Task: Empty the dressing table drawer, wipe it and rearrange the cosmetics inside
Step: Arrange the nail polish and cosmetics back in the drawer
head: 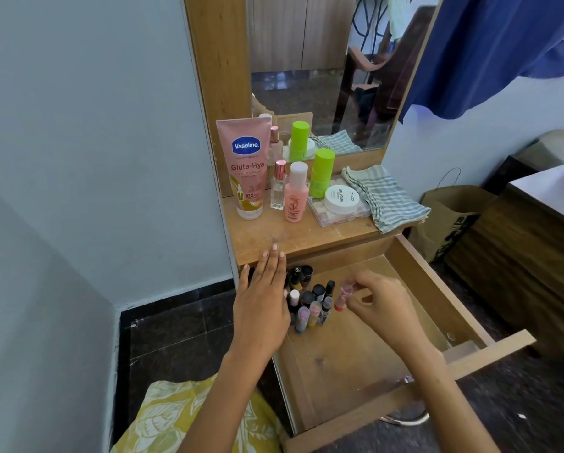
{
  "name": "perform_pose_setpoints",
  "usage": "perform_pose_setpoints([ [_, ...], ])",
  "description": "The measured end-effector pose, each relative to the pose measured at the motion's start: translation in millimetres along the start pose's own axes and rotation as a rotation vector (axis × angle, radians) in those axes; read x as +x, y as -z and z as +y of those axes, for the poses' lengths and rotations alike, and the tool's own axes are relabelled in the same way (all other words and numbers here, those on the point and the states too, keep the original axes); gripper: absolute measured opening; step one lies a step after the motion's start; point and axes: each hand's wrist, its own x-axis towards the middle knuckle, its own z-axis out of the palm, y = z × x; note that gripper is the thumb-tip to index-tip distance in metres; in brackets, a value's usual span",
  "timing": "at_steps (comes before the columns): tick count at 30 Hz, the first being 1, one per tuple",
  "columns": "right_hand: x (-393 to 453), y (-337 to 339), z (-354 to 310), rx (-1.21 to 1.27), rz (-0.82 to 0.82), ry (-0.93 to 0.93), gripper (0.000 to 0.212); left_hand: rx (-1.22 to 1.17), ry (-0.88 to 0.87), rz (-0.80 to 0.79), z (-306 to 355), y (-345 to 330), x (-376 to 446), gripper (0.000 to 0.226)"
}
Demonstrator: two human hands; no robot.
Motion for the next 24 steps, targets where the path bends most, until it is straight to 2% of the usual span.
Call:
perform_pose_setpoints([
  [6,1,-18,7,-0.104,-0.136,-0.054,0.015,0.006,-0.006,0.008,0,-2,0,0.064],
  [17,1,-24,7,-0.125,-0.165,-0.115,0.020,0.017,-0.004,0.016,0,-4,1,0.066],
  [24,3,-24,2,-0.132,-0.204,-0.141,0.017,0.034,0.000,-0.009,0,-2,1,0.066],
])
